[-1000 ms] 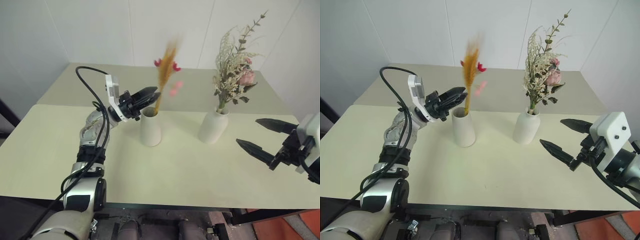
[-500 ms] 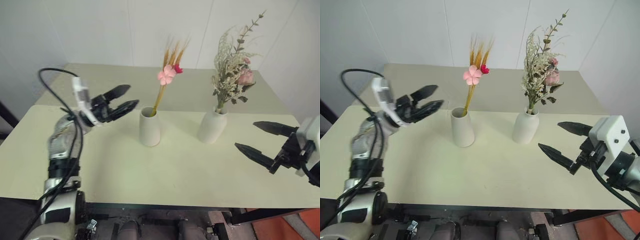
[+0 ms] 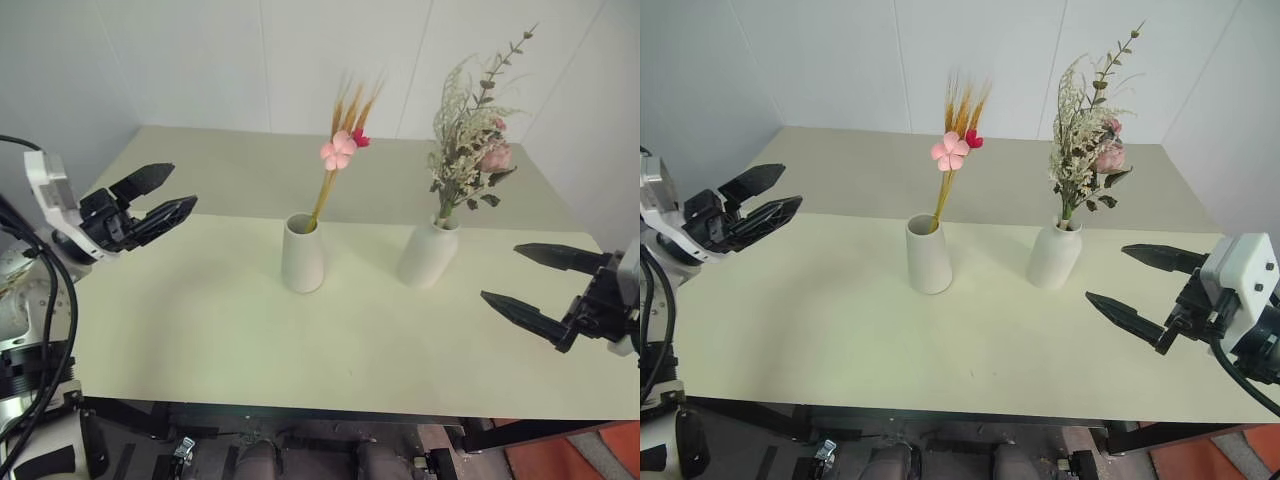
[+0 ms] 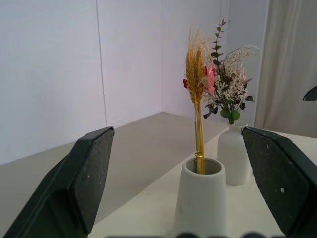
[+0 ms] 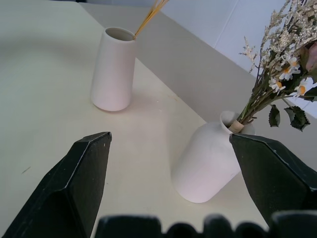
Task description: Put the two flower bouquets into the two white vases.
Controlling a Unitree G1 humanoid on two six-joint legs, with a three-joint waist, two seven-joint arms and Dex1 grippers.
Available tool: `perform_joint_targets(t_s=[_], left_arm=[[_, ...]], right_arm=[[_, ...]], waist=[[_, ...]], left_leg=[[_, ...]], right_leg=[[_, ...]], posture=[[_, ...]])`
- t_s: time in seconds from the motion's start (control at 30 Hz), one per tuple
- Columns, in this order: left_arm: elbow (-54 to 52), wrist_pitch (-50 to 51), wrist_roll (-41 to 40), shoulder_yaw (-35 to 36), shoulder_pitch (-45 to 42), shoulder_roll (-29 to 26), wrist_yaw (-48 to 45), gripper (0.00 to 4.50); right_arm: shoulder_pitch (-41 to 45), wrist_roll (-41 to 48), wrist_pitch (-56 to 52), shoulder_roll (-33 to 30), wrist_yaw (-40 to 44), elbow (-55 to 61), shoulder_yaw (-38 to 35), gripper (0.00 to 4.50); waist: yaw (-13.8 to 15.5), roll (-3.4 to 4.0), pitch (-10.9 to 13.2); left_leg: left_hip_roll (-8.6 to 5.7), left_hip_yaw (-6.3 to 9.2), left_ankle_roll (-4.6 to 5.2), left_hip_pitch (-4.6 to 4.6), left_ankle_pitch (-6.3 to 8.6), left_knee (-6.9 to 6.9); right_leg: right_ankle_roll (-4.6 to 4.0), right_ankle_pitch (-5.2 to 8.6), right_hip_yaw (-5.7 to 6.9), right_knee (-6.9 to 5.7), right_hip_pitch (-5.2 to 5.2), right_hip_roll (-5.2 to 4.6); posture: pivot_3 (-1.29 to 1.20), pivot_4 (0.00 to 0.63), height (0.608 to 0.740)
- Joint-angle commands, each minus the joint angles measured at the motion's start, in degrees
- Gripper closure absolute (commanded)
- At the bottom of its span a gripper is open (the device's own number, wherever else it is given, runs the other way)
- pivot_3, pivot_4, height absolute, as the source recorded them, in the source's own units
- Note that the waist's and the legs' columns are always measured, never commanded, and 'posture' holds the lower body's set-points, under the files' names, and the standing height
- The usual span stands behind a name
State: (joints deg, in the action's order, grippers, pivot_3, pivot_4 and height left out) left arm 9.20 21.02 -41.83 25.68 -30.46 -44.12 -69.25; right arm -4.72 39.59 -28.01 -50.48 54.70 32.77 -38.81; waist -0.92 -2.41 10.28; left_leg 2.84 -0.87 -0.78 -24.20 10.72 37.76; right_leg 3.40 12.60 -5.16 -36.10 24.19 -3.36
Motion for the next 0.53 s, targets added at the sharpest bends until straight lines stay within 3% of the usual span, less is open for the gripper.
perform_joint_targets(t_s=[0.03, 0.53], left_arm=[[-3.18, -1.88, 1.49, 0.25, 2.64, -2.65, -1.26, 0.04], [-2.32, -0.51, 4.55, -3.04, 1.92, -10.06, -4.42, 0.04]], right_arm=[[1.15, 0.05, 2.25, -1.13, 0.98, -1.16, -0.55, 0.00], [-3.64, 1.44, 1.49, 0.67, -0.90, 1.60, -2.13, 0.00]], waist=[[-0.07, 0.00, 0.00], [0.04, 0.00, -0.01]], left_leg=[[0.01, 0.00, 0.00, 0.00, 0.00, 0.00], [0.02, -0.06, 0.00, -0.01, 0.00, -0.01]], right_leg=[[-0.02, 0.01, 0.00, 0.01, 0.01, 0.00], [-0.21, 0.13, 0.00, 0.01, 0.03, -0.02]], posture=[[0.00, 0.150, 0.740], [0.00, 0.150, 0.740]])
